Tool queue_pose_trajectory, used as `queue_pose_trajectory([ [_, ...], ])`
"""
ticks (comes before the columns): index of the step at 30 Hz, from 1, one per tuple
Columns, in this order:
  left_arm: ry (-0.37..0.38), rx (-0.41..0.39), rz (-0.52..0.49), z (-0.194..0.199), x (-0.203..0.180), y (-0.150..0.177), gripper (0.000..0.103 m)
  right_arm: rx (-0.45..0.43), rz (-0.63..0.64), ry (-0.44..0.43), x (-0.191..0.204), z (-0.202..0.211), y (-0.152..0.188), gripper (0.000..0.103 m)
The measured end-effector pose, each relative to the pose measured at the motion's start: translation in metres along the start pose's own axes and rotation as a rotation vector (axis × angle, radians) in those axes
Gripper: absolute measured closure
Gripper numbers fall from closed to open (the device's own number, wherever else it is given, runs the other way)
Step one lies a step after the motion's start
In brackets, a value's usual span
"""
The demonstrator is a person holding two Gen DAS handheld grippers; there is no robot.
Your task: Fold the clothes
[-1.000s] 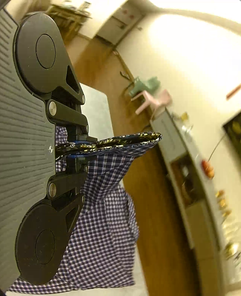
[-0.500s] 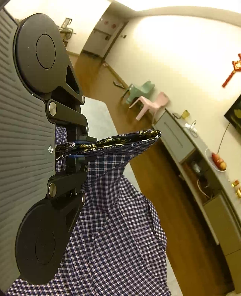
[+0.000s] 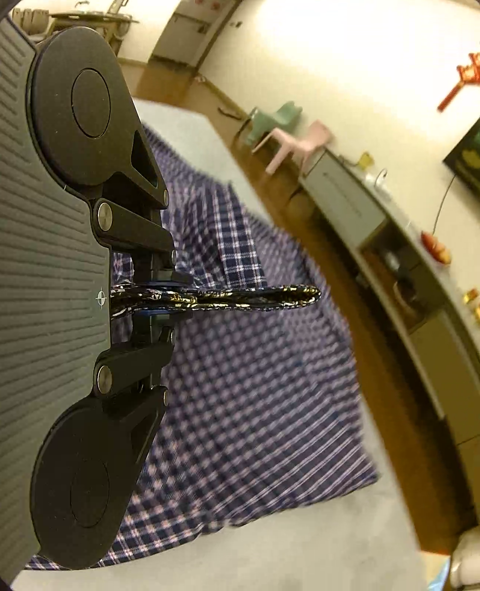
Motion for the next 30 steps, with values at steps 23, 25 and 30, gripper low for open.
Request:
queue_pose_trajectory([
  [23,0.150,-0.003,-0.042,0.007,-0.043,-0.014,0.039,-0.072,0.338,-0.070,0.077,-0.006,-0.037,0.035],
  [25,0.159,0.015,-0.058,-0.004,-0.045,-0.011,0.042,0.022,0.420,-0.050,0.098,-0.044,-0.035,0.036],
  [30,0.194,0.066,-0.106,-0.022,-0.050,0.000,0.068,0.350,0.699,0.075,0.120,-0.119,-0.004,0.103],
])
Point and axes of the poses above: each gripper's, at about its wrist camera, not at the fingertips, and z roughly against the way its jaws point, x to its left, y to its underside, the point moved 9 cm from there along -z, roughly the way its jaws point, and after that the axes turned 1 degree about -y, right-handed, at the moved point
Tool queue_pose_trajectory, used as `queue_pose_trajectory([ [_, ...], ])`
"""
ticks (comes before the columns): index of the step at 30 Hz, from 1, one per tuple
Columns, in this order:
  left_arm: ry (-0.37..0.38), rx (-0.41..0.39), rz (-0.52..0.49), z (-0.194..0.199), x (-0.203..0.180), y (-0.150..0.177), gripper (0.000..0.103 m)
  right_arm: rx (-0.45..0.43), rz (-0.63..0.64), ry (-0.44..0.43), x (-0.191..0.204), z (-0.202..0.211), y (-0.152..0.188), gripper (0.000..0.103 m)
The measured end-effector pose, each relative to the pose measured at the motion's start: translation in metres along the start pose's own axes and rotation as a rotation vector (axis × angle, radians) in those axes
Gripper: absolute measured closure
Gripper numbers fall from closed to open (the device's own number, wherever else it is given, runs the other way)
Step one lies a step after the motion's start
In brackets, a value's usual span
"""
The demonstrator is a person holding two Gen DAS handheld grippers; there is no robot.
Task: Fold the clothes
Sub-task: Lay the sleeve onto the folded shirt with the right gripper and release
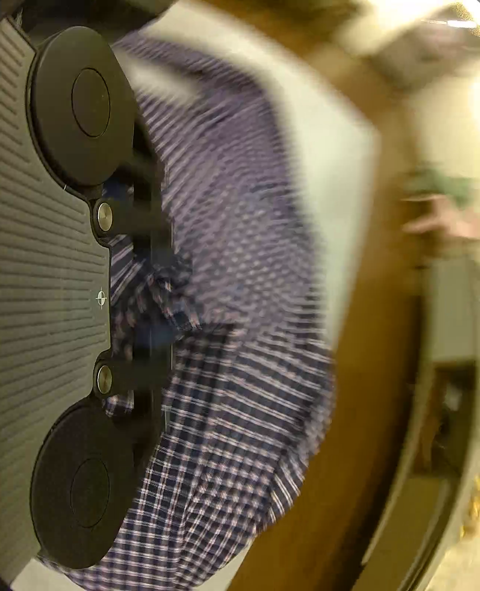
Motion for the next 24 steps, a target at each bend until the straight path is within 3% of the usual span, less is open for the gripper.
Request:
queue_pose_trajectory([
  [2,-0.001,0.001,-0.036,-0.002,-0.003,0.002,0.068,0.009,0.053,0.015,0.002,-0.008,-0.002,0.103],
  [7,-0.001,-0.004,-0.089,0.001,-0.004,0.006,0.068,-0.135,0.009,-0.005,-0.004,-0.013,-0.020,0.103],
  [9,-0.002,-0.008,-0.104,0.003,-0.003,0.007,0.070,-0.178,0.006,0.070,-0.015,-0.019,-0.022,0.102],
  [10,-0.003,-0.006,-0.112,0.004,-0.003,0.008,0.070,-0.203,0.002,0.109,-0.020,-0.022,-0.022,0.084],
  [12,-0.003,0.003,-0.122,0.005,-0.003,0.009,0.070,-0.261,-0.039,0.102,-0.028,-0.005,-0.019,0.065],
  [14,-0.003,0.018,-0.125,0.010,-0.002,0.007,0.070,-0.419,-0.099,0.080,-0.032,0.039,-0.019,0.065],
  [17,-0.033,-0.071,-0.164,0.035,-0.007,-0.011,0.067,-0.637,-0.186,0.106,-0.049,0.121,0.006,0.065],
  [20,-0.089,-0.166,-0.232,0.046,-0.024,-0.035,0.061,-0.605,-0.106,0.172,-0.048,0.141,0.053,0.070],
  [22,-0.096,-0.150,-0.290,0.030,-0.039,-0.041,0.058,-0.500,-0.024,0.203,-0.044,0.115,0.084,0.080],
  [24,-0.122,-0.113,-0.339,0.007,-0.048,-0.044,0.058,-0.413,0.007,0.249,-0.053,0.087,0.110,0.082],
])
Point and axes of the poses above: each gripper's, at about its wrist camera, not at the fingertips, and z roughly against the way its jaws point, x to its left, y to its underside, the point moved 9 cm from there along -z, roughly the way its jaws point, and after that the axes turned 1 degree about -y, right-handed, at the moved point
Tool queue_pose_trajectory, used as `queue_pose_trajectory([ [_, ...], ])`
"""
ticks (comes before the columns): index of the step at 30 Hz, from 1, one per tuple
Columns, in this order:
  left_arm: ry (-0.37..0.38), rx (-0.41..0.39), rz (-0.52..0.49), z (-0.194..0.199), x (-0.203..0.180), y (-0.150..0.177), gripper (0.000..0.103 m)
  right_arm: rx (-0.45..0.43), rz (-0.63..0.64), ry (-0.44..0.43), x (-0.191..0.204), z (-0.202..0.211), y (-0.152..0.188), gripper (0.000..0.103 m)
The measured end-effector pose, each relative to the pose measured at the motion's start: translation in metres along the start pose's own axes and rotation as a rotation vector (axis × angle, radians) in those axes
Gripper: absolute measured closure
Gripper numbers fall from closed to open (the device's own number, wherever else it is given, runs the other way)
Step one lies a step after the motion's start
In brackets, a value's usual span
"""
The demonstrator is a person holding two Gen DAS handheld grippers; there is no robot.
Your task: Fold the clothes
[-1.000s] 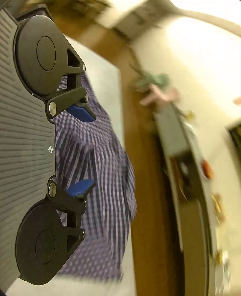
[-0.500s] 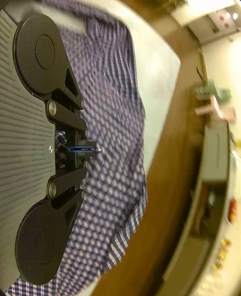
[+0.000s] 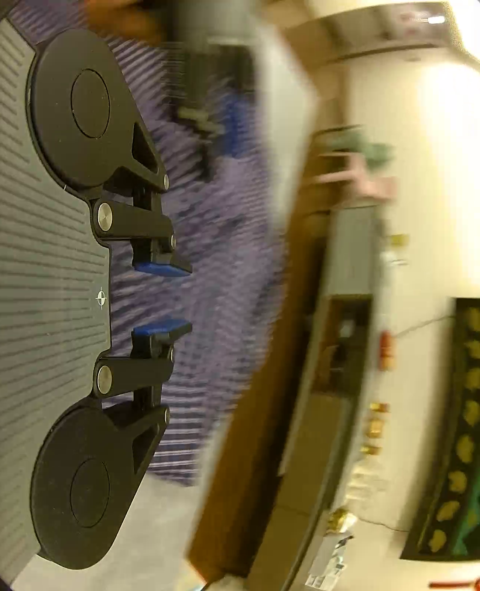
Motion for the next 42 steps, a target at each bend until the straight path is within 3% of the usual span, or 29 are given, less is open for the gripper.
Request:
queue_pose_trajectory([
  [2,-0.066,0.069,-0.014,-0.029,0.004,0.007,0.058,0.033,0.004,0.018,-0.009,-0.013,0.017,0.082],
  [4,-0.098,0.131,0.037,-0.046,0.021,0.021,0.057,0.061,-0.011,0.026,-0.021,-0.023,0.029,0.083],
  [6,-0.094,0.122,0.065,-0.045,0.033,0.025,0.056,0.090,-0.026,0.033,-0.034,-0.032,0.041,0.085],
  [10,-0.131,0.133,0.012,-0.035,0.027,0.024,0.059,0.106,-0.070,0.056,-0.050,-0.030,0.040,0.084],
  [12,-0.107,0.096,0.012,-0.018,0.017,0.019,0.060,0.066,-0.088,0.069,-0.053,-0.019,0.034,0.084],
  [14,-0.036,0.071,0.027,0.003,0.007,0.026,0.057,0.003,-0.128,-0.025,-0.039,0.000,0.028,0.083],
  [16,0.005,0.100,0.024,0.009,-0.001,0.040,0.057,0.060,-0.108,-0.042,-0.028,-0.010,0.042,0.084],
  [18,-0.008,0.123,0.004,0.002,0.000,0.051,0.058,0.122,-0.085,-0.055,-0.018,-0.020,0.056,0.083],
  [21,-0.034,0.130,-0.052,-0.002,-0.001,0.059,0.057,0.147,-0.092,-0.042,-0.021,-0.022,0.060,0.082],
  [24,-0.042,0.141,-0.024,0.003,-0.003,0.053,0.058,0.170,-0.100,-0.028,-0.025,-0.023,0.063,0.080],
  [26,-0.026,0.131,0.008,0.011,-0.003,0.053,0.048,0.123,-0.153,-0.032,-0.029,-0.007,0.060,0.079],
  [29,-0.055,0.182,0.015,0.015,0.003,0.068,0.049,0.104,-0.195,-0.028,-0.038,-0.005,0.076,0.081],
  [31,-0.032,0.175,0.087,0.041,0.019,0.071,0.047,0.117,-0.229,-0.018,-0.041,0.008,0.076,0.077],
  [33,0.000,0.159,0.173,0.073,0.037,0.072,0.042,0.067,-0.301,-0.029,-0.041,0.031,0.068,0.074],
  [34,-0.021,0.137,0.204,0.090,0.053,0.071,0.035,0.046,-0.329,-0.039,-0.039,0.044,0.064,0.071],
  [38,-0.183,0.021,0.304,0.168,0.135,0.069,0.020,0.026,-0.307,-0.041,-0.010,0.086,0.049,0.067],
  [40,-0.288,-0.029,0.392,0.200,0.188,0.079,0.013,0.025,-0.269,-0.065,0.024,0.102,0.036,0.057],
  [42,-0.336,-0.039,0.512,0.221,0.234,0.098,0.013,0.021,-0.196,-0.109,0.075,0.111,0.023,0.051],
])
Point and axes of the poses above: each gripper's, at about its wrist camera, not at the fingertips, and z roughly against the way its jaws point, x to its left, y to its underside, the point moved 9 cm from there along -z, roughly the way its jaws point, and after that the axes turned 1 degree about -y, right-handed, at the moved point
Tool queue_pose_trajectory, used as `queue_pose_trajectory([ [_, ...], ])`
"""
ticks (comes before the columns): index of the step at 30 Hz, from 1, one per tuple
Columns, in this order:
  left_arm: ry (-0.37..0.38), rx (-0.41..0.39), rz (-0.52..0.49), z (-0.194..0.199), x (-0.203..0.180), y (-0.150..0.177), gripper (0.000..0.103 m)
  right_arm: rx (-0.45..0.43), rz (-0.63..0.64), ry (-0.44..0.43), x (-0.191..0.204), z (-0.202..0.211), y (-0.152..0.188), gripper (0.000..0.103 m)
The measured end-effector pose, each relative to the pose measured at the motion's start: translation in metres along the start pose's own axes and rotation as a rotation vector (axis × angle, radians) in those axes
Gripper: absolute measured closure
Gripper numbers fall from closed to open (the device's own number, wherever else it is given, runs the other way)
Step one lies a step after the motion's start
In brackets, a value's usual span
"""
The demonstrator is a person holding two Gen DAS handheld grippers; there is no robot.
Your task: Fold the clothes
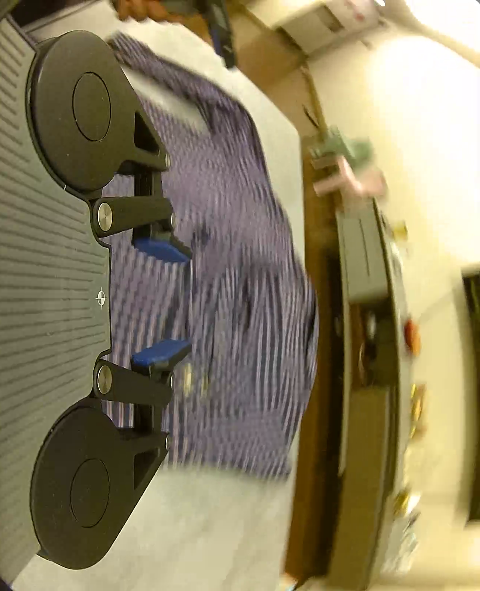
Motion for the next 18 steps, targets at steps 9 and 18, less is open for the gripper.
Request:
queue_pose_trajectory([
  [9,0.017,0.001,0.391,0.022,0.130,-0.026,0.009,0.064,0.559,-0.251,0.307,-0.022,0.074,0.031],
  [18,0.144,0.049,0.470,0.023,0.167,-0.014,0.009,0.154,0.843,-0.248,0.432,-0.099,0.161,0.026],
])
Point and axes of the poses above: each gripper's, at about its wrist camera, not at the fingertips, and z roughly against the way its jaws point, x to its left, y to its underside, the point moved 9 cm from there along -z, roughly the way its jaws point, and after that the axes turned 1 degree about -y, right-handed, at the moved point
